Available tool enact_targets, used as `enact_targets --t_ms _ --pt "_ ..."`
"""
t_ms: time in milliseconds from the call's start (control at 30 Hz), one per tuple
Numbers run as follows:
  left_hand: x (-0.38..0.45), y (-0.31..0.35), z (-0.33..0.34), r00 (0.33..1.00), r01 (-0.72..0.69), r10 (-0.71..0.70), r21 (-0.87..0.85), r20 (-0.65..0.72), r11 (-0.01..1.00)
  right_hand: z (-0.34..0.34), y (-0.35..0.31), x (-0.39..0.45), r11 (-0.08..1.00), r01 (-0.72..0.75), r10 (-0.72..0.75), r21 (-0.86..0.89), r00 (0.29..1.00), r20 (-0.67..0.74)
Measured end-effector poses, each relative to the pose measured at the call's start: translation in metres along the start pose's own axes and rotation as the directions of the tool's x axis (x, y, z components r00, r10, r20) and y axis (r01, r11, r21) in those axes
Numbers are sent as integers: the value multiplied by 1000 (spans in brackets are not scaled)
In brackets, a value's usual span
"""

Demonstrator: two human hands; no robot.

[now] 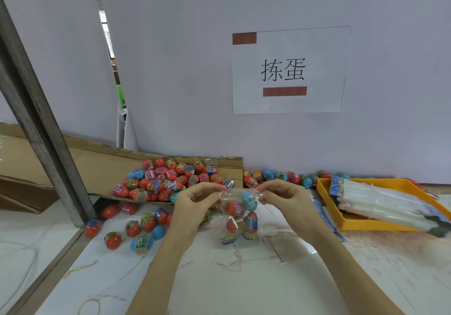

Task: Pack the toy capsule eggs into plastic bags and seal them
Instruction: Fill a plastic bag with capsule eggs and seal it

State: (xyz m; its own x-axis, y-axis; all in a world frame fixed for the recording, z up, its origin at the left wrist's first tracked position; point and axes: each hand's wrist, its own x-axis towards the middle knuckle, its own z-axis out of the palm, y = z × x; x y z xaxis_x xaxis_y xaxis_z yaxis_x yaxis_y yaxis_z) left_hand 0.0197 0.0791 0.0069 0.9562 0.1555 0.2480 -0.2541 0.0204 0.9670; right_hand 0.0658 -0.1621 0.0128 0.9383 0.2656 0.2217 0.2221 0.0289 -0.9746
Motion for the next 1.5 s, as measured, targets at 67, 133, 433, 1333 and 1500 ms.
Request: enact_targets --t_ms 67,133,433,1333,1500 --pt "-1 0 0 1000 -14 14 8 -4 1000 1 0 -1 999 20 -19 -36 1000 8" --pt "-1 0 0 1000 -19 20 30 -13 999 1 -2 -2 998 41 -40 -55 999 11" --pt "0 -2 -3 999 -38 39 63 -22 997 4 -7 -3 992 45 -48 -122 999 -22" --pt "-12 14 29 992 -122 117 137 41 983 40 -18 -7 965 246 -251 -88 967 -49" --pt "-8 10 29 966 -6 -15 -80 -260 997 29 -22 -4 989 87 -97 -120 992 -82"
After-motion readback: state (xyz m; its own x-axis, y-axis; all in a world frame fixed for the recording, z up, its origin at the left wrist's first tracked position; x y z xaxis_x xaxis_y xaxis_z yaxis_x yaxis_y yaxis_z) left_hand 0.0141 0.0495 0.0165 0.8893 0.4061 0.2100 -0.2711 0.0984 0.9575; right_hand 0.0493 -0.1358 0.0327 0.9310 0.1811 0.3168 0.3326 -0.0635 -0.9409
